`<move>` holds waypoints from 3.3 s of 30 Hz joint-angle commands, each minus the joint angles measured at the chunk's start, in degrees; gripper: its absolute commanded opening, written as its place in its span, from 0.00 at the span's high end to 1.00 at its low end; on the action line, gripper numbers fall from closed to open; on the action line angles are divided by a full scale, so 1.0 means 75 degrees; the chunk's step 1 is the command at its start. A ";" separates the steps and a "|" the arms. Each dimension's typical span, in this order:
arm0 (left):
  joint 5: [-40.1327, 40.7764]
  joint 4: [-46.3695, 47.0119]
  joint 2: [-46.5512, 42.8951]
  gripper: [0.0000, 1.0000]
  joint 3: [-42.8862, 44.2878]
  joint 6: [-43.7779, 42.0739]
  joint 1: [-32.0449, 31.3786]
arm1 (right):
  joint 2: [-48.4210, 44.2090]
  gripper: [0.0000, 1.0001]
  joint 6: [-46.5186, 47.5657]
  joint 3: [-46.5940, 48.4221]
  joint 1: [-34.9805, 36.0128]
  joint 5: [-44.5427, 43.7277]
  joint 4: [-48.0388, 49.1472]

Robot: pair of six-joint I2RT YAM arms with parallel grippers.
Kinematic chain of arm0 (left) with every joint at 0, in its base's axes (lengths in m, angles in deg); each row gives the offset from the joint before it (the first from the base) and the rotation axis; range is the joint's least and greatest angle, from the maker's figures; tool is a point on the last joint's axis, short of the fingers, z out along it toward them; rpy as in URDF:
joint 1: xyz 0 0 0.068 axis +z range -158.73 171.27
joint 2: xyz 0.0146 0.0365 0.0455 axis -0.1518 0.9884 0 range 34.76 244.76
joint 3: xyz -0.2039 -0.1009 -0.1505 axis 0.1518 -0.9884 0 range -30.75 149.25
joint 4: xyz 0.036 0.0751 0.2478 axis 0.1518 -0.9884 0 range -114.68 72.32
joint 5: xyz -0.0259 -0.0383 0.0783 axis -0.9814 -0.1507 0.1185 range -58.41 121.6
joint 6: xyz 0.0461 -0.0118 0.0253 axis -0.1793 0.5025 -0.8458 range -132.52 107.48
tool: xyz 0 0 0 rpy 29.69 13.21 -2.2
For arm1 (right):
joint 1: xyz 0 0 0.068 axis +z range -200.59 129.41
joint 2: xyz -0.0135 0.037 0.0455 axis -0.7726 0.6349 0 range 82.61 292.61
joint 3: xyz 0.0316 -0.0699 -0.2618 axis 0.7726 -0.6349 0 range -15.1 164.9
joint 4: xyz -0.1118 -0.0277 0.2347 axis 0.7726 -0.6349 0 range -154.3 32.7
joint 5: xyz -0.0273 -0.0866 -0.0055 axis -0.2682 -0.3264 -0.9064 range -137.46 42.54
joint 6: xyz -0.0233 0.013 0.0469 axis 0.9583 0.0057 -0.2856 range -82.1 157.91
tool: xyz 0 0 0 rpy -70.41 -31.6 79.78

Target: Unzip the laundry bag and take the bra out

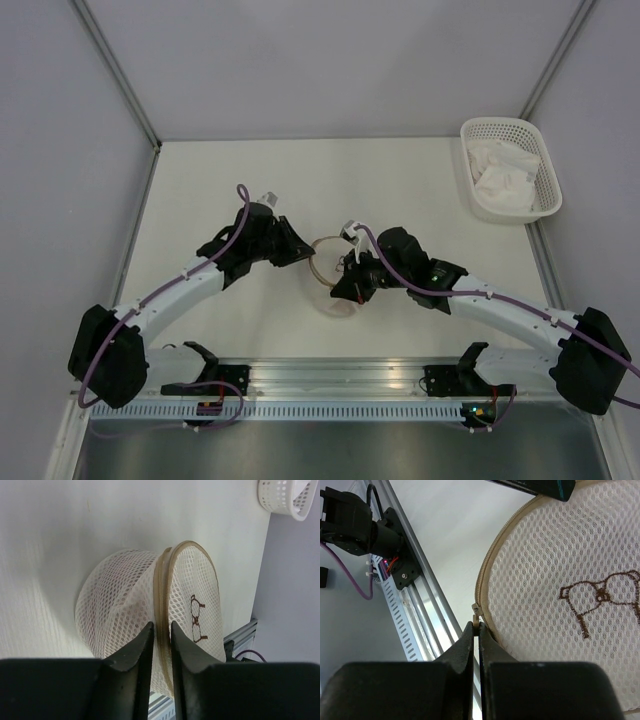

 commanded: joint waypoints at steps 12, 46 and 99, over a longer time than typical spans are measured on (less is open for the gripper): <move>-0.1952 0.0628 0.0929 0.91 0.0731 -0.1394 0.1507 | -0.0095 1.00 0.0319 0.0386 0.0056 -0.1190 -0.0732; -0.4766 0.0124 0.3274 0.95 0.1915 -0.3002 0.2738 | 0.0901 1.00 0.0015 0.1323 0.0056 -0.5689 -0.2771; -0.1907 -0.0251 -0.3594 0.09 -0.1776 -0.0459 0.2750 | 0.3220 0.64 0.0706 0.4428 0.0068 -0.2679 -0.1881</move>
